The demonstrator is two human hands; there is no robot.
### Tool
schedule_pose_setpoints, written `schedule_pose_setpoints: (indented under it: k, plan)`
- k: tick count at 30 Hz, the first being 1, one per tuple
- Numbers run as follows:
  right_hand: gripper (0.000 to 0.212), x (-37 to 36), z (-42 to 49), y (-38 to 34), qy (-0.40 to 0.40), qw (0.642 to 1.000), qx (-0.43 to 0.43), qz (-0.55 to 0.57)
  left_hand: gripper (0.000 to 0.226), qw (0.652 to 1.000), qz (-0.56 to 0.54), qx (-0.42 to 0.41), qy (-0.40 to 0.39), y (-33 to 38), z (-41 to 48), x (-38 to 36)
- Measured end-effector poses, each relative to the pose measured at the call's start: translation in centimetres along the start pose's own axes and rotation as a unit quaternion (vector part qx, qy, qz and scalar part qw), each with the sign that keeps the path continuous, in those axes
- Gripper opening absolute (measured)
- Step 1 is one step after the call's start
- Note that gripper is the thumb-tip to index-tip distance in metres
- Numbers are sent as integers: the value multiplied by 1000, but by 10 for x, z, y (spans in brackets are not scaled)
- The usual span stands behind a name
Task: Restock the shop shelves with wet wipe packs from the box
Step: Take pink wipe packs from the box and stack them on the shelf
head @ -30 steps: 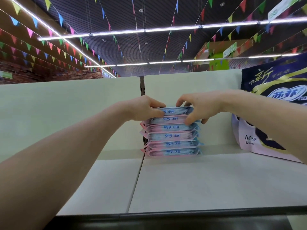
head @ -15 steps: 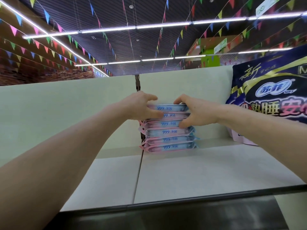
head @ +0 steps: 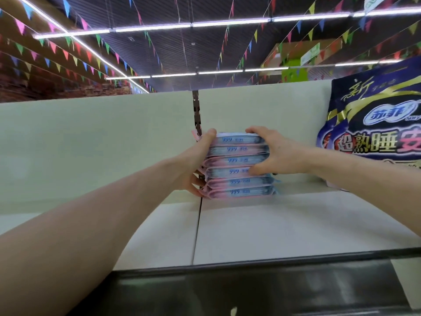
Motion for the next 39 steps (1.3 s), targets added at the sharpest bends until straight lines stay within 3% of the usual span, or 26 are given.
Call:
schedule_pose_setpoints:
  k: [5, 17, 21, 24, 25, 30, 32, 36, 39]
  plan:
    - [94, -4, -1, 1, -18, 999, -22, 29, 64, 1000, -3, -19, 21, 0, 2, -4]
    - [97, -8, -3, 4, -52, 996, -58, 44, 72, 997, 71, -10, 16, 6, 6, 5]
    - [90, -4, -2, 6, -53, 997, -49, 27, 54, 976, 121, -143, 112, 28, -1, 25]
    - [86, -1, -1, 5, -39, 998, -36, 20, 11, 965, 110, -213, 108, 35, -7, 26]
    - [84, 0, -1, 5, -29, 999, -30, 10, 6, 962, 118, -225, 102, 35, -8, 23]
    - [83, 6, -1, 2, 10, 994, -15, -112, 11, 948, 152, -256, 114, 34, -8, 19]
    - [84, 9, -2, -2, 9, 983, -25, -181, 15, 918, 237, -279, 154, 37, -7, 19]
    - [78, 15, -4, -18, 41, 957, 13, -285, 46, 808, 396, -364, 240, 49, -12, 19]
    - [67, 16, -5, -30, 66, 951, 73, -295, 43, 739, 494, -384, 251, 49, -13, 14]
Point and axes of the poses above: each hand's wrist, its own z-axis towards the middle knuckle, its own x-axis out of the back of the hand, y = z × x, the point moved 5 cm from there along z, towards the middle knuckle, and after that the axes turned 2 degrees about x, right-handed, at the moved point
